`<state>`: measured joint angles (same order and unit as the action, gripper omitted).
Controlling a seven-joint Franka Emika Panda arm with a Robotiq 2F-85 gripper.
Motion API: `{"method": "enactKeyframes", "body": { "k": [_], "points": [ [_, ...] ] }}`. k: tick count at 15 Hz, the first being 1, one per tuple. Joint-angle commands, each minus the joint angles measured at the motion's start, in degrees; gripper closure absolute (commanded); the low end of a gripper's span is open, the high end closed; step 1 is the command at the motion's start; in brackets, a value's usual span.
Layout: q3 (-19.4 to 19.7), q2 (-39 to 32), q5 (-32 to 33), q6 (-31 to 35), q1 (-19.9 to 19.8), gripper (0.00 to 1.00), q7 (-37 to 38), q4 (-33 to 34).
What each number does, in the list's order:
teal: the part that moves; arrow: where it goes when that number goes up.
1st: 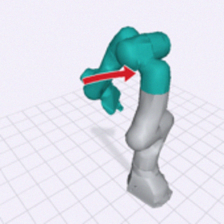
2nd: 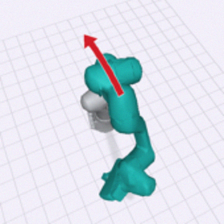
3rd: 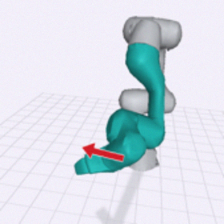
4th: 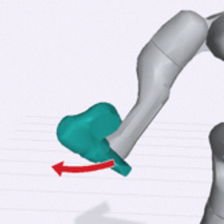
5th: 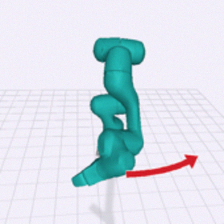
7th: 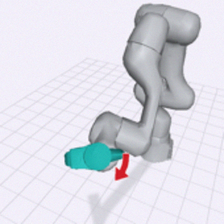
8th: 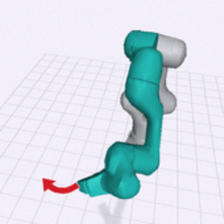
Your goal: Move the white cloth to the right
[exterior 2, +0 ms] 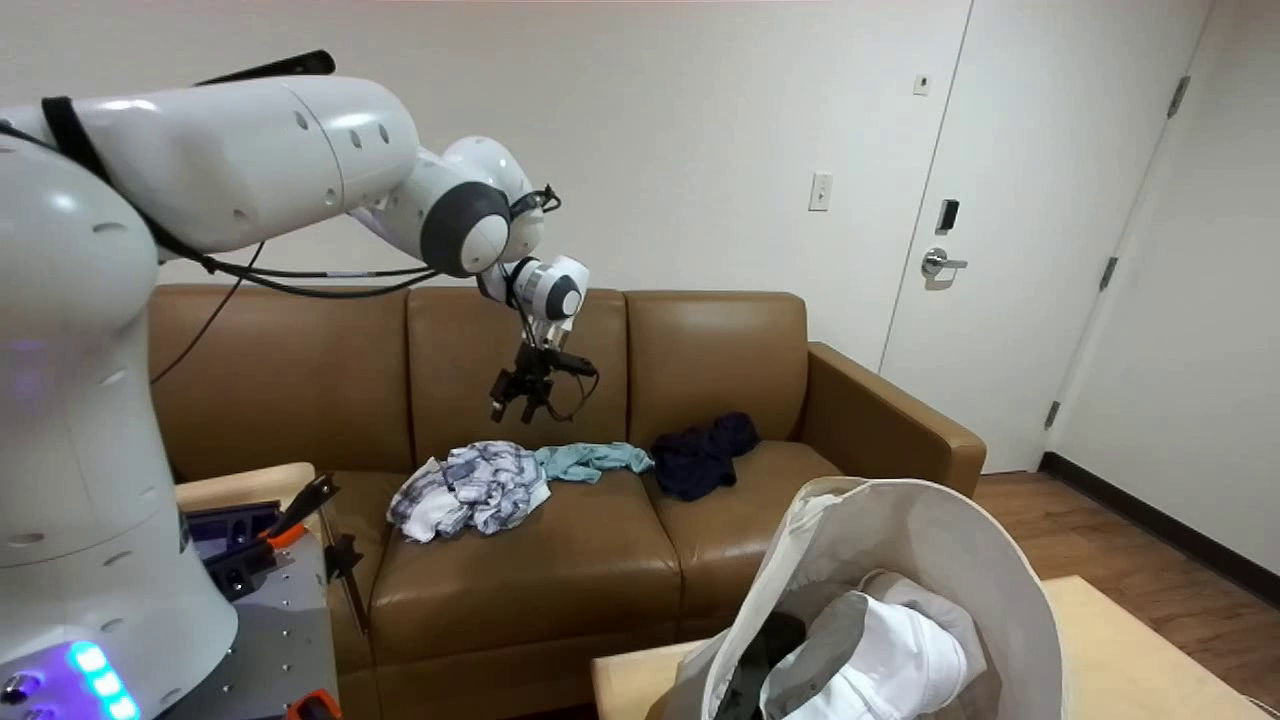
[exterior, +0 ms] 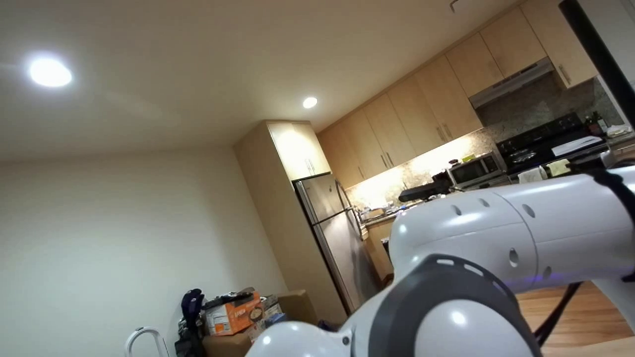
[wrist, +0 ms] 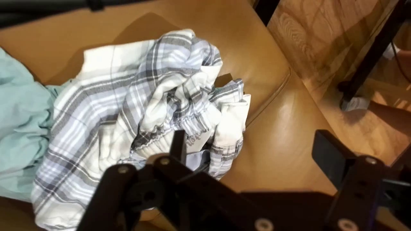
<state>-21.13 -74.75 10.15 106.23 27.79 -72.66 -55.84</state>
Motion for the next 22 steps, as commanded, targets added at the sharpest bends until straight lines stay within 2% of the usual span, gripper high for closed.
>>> {"method": "enactKeyframes", "body": {
  "k": [1,3,5,6,10,12,13,14,17,22],
  "points": [
    [0.33,-1.74,0.78,-0.89,1.64,0.00,-1.74,2.65],
    [0.54,-3.00,0.90,-0.97,3.03,0.00,-1.96,3.90],
    [0.55,-2.91,0.90,-0.97,2.62,0.00,-1.96,3.87],
    [1.68,-2.33,1.94,1.48,3.47,0.00,0.68,3.34],
    [6.45,-9.17,2.73,9.33,10.45,0.00,6.56,9.90],
    [7.45,-12.99,2.36,9.63,13.31,0.00,8.14,13.22],
    [6.58,-15.38,0.82,8.48,14.10,0.00,7.30,15.37],
    [6.91,-9.70,-0.67,12.34,13.77,0.00,7.07,4.70],
    [9.57,-11.28,2.11,12.75,18.30,0.00,7.47,4.36],
    [13.05,-11.28,4.54,14.55,21.85,0.00,8.37,1.18]
  ]
}}
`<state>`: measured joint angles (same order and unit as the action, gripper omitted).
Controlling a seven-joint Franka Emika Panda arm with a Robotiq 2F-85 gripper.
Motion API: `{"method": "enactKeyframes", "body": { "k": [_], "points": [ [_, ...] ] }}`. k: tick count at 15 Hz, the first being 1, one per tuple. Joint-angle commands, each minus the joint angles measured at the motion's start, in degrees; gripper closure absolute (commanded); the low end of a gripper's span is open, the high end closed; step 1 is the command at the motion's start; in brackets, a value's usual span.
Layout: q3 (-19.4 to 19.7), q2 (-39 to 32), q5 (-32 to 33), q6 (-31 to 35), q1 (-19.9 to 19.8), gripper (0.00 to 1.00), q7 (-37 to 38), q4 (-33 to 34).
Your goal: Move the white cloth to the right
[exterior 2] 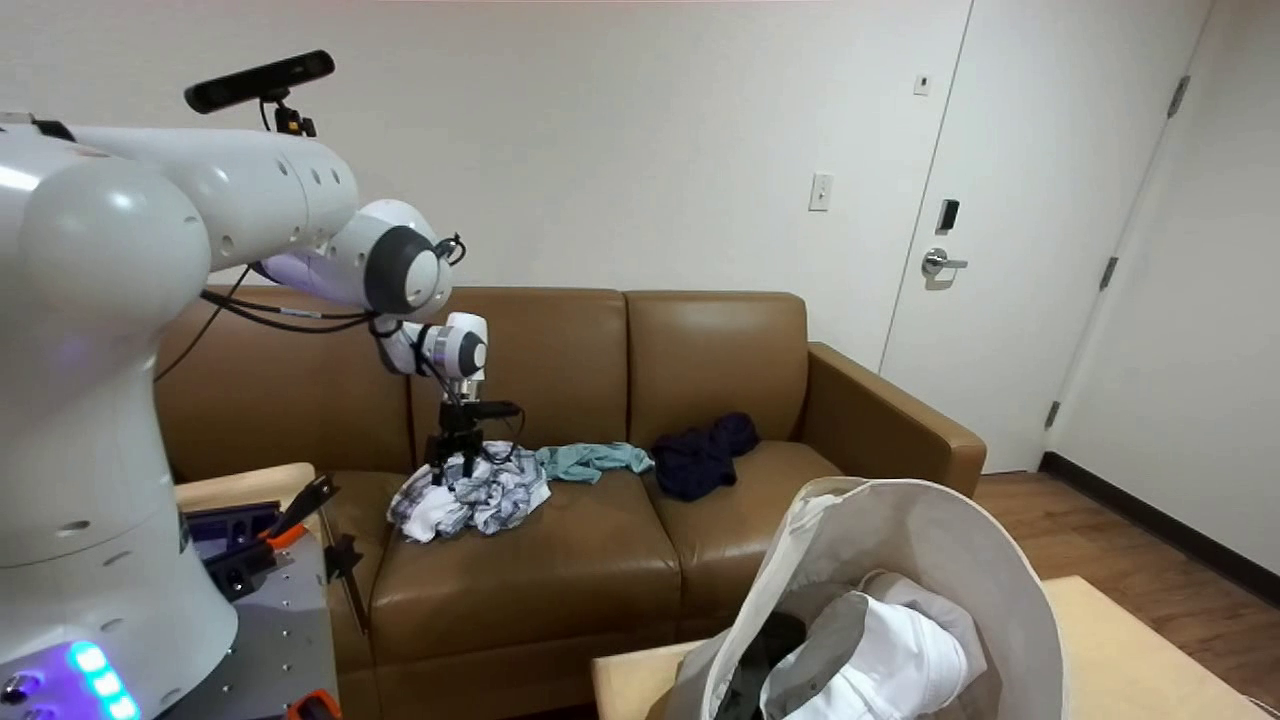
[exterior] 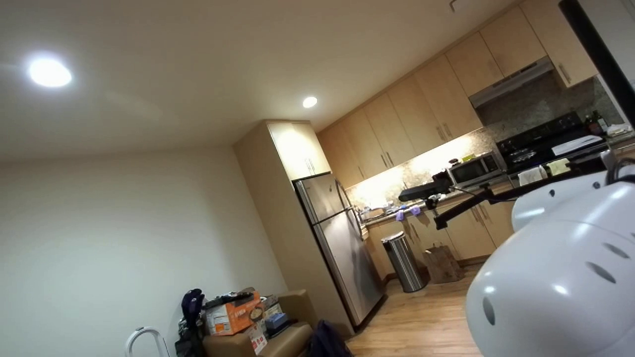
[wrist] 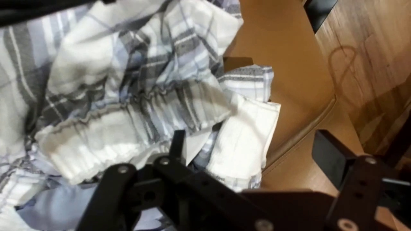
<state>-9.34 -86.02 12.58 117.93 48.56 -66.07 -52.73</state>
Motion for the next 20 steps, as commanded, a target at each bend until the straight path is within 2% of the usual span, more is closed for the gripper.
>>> {"method": "enactKeyframes", "body": {
  "k": [1,2,6,7,8,11,13,14,16,18,20],
  "points": [
    [-1.08,0.00,0.32,1.63,-0.37,0.00,-0.53,-1.42],
    [-0.19,-0.02,1.13,0.60,0.30,0.00,0.40,-0.97],
    [-0.82,0.06,0.95,0.62,0.01,0.00,0.32,-1.06],
    [1.37,0.07,1.16,6.09,1.53,0.00,7.13,-1.00],
    [1.65,0.09,1.23,8.06,1.87,0.00,8.99,-1.39],
    [3.03,0.12,1.31,20.76,3.42,0.00,18.76,-7.11],
    [5.55,0.07,2.37,28.80,5.38,0.00,27.38,-12.09],
    [9.37,0.03,0.57,32.46,8.31,0.00,30.83,-14.33],
    [15.67,-0.09,1.75,36.38,13.95,0.00,38.90,-19.12],
    [20.37,-0.18,1.20,36.76,18.99,0.27,46.81,-22.37],
    [23.14,-0.05,2.57,34.52,22.60,0.40,54.96,-23.52]
  ]
}}
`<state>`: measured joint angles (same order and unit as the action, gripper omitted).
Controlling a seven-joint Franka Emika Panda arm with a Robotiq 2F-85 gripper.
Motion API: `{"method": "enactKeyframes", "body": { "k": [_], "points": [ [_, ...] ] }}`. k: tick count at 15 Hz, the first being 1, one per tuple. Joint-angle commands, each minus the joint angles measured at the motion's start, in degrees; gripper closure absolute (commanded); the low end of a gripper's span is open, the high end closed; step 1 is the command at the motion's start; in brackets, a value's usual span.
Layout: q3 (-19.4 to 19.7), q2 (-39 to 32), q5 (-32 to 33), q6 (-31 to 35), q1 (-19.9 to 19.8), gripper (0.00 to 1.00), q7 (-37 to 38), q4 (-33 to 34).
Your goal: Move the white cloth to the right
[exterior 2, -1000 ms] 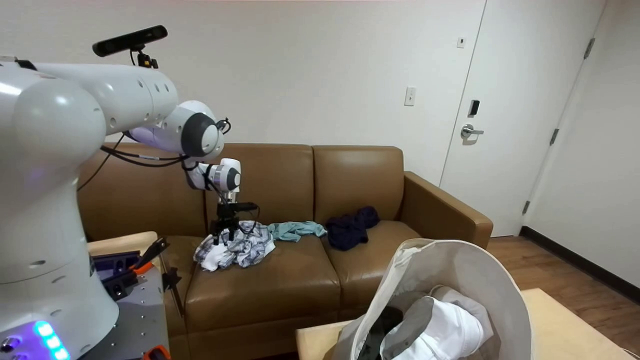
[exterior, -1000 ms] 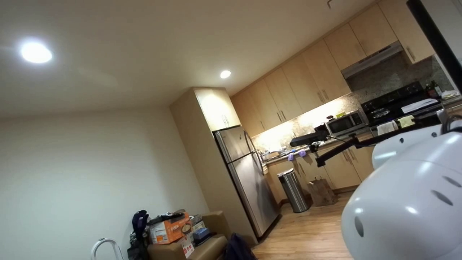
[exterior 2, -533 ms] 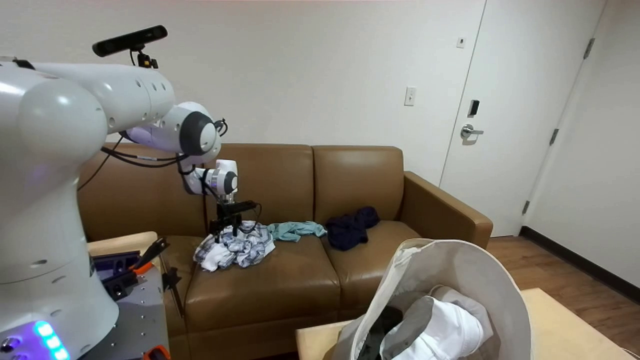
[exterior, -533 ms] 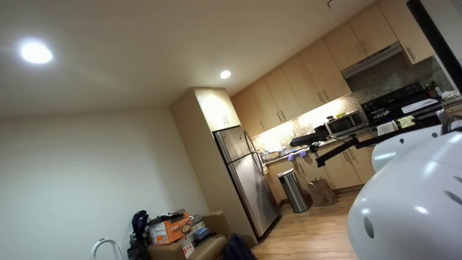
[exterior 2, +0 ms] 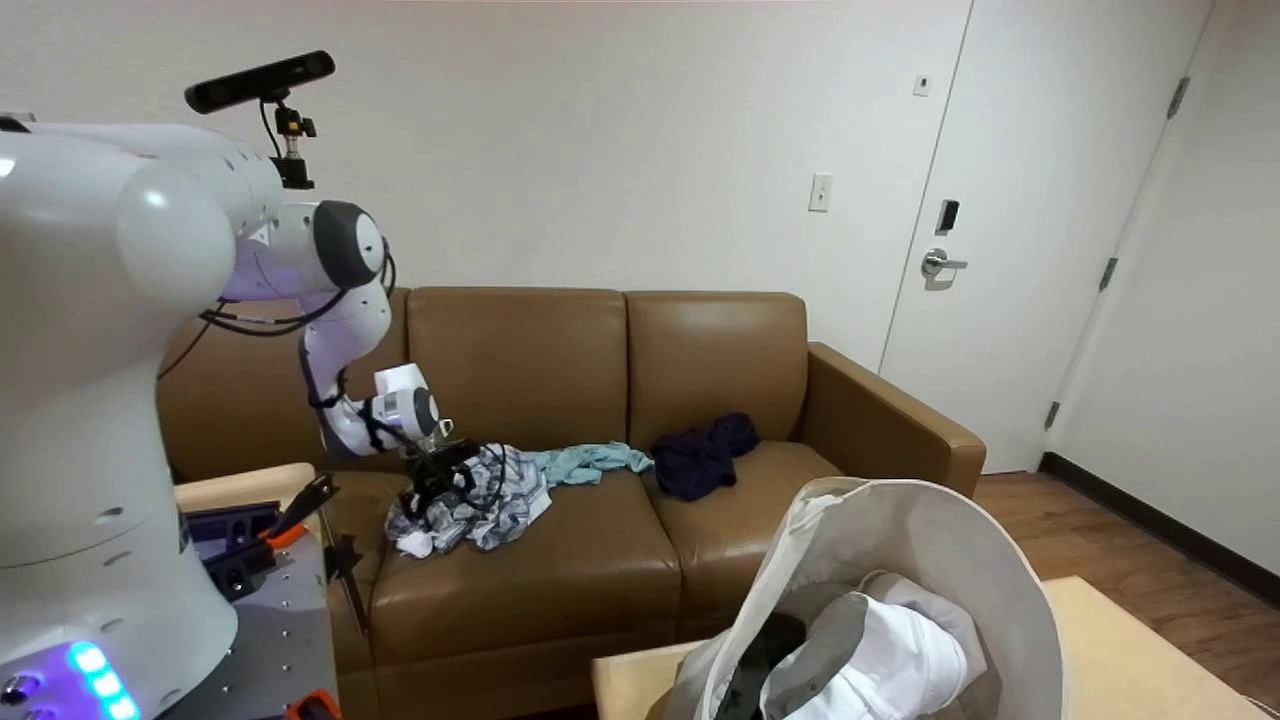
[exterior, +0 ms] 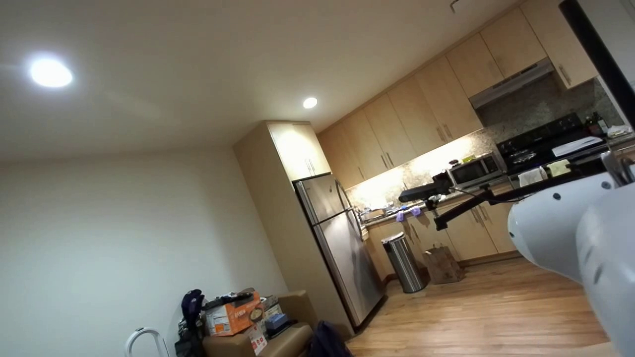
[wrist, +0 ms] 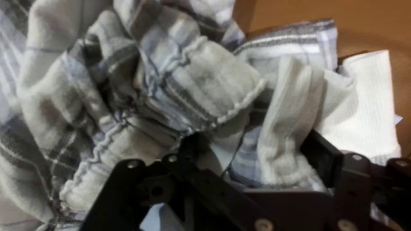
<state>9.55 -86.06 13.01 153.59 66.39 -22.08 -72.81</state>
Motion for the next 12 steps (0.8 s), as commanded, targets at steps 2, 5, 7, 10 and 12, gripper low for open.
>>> {"method": "enactKeyframes", "body": {
  "k": [2,5,7,10,12],
  "points": [
    [3.45,0.22,3.57,-4.89,5.20,0.53,18.22,-2.66],
    [2.54,0.67,3.90,-10.61,5.43,0.72,24.91,-1.46],
    [1.98,0.94,4.39,-14.41,4.80,0.85,26.53,-0.51],
    [3.87,1.09,5.86,-16.91,5.13,0.92,30.83,0.77],
    [5.90,1.13,7.51,-18.47,5.54,0.89,34.44,1.86]
  ]
}}
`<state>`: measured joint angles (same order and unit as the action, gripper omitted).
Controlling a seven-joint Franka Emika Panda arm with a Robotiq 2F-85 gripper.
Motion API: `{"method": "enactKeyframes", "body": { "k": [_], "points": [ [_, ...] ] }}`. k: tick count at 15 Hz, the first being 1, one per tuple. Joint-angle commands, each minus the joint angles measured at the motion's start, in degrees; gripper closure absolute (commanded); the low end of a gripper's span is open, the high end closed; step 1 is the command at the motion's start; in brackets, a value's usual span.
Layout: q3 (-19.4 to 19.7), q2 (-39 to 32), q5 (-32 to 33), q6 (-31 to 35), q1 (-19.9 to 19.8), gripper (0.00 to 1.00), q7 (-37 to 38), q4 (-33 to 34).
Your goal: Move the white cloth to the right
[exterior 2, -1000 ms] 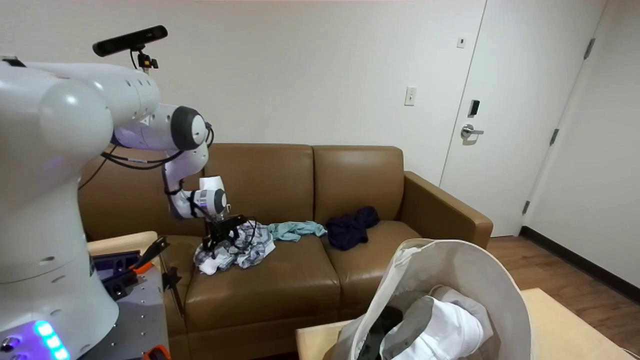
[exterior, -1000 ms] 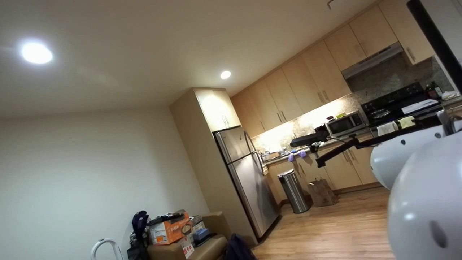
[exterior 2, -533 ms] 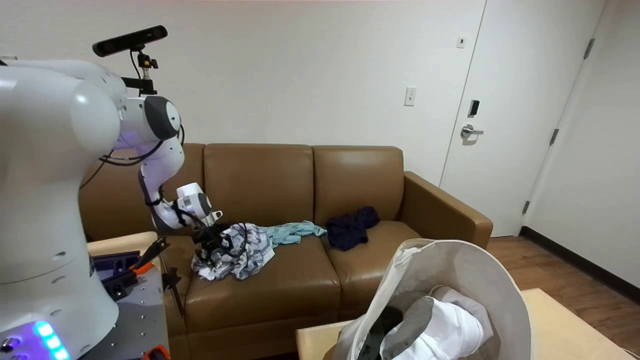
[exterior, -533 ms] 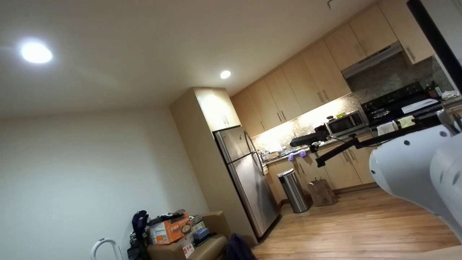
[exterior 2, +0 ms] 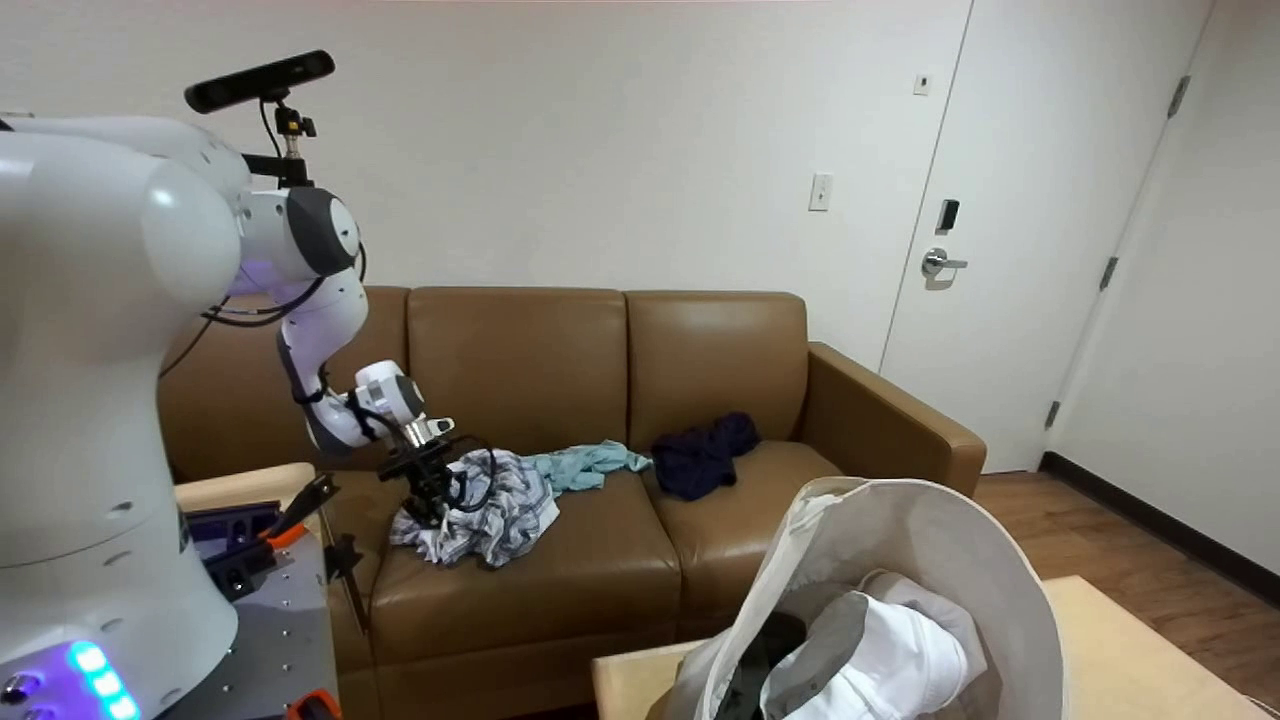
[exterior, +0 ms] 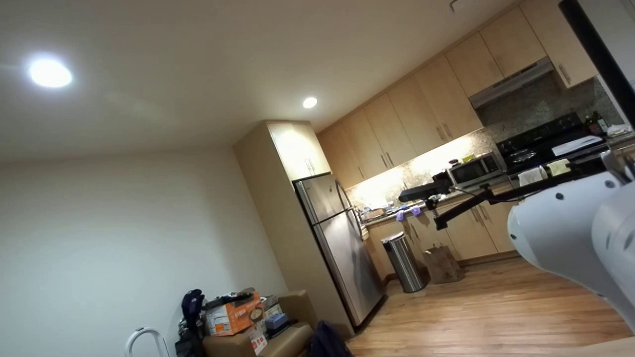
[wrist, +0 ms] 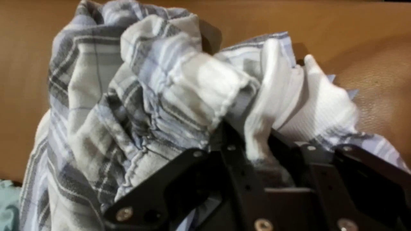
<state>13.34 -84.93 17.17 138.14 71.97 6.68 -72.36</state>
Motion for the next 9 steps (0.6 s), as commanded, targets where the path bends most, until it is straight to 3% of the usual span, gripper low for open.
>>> {"method": "enactKeyframes", "body": {
  "k": [1,3,9],
  "points": [
    [3.48,0.00,4.49,-4.03,0.29,0.91,7.42,2.14],
    [5.74,0.01,6.71,-6.29,0.57,0.89,10.71,3.81],
    [18.27,0.83,6.36,-11.20,4.62,0.89,16.44,4.93]
  ]
}}
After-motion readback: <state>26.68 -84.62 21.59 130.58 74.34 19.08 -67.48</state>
